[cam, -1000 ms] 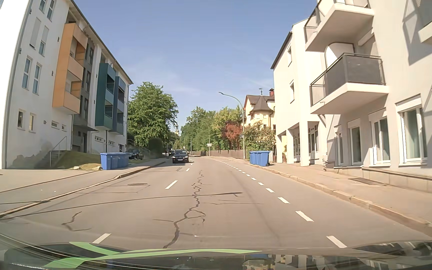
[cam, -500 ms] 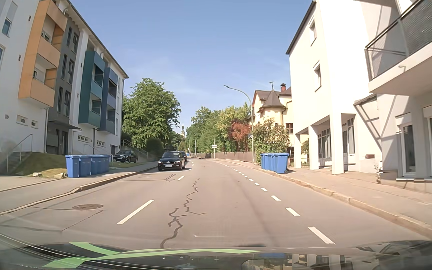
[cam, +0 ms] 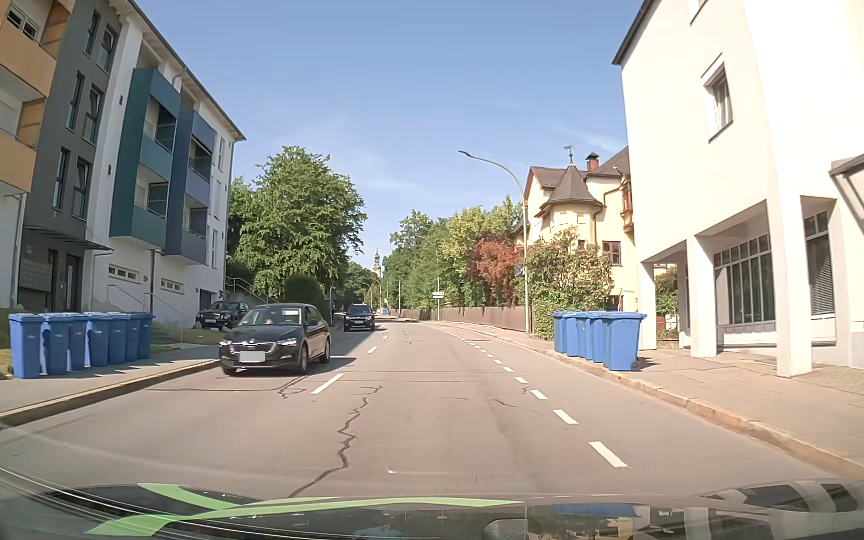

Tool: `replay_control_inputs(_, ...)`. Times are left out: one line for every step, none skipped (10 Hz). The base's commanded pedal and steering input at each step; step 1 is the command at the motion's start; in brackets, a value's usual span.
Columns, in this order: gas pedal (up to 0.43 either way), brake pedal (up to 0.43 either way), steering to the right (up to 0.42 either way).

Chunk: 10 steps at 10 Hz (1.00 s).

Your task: Follow the waypoints while adhering to traffic rules and regulations

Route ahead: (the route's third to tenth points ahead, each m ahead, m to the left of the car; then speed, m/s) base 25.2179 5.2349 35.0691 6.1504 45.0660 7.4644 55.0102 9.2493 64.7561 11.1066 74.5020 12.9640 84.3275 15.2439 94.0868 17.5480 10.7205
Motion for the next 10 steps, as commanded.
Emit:
replay_control_inputs(0.177, 0.0, -0.021)
replay_control_inputs(0.177, 0.0, -0.021)
replay_control_inputs(0.177, 0.0, -0.021)
replay_control_inputs(0.177, 0.0, -0.021)
replay_control_inputs(0.177, 0.0, -0.021)
replay_control_inputs(0.177, 0.0, -0.021)
replay_control_inputs(0.177, 0.0, -0.021)
replay_control_inputs(0.177, 0.0, -0.021)
replay_control_inputs(0.189, 0.0, -0.021)
replay_control_inputs(0.189, 0.0, -0.021)
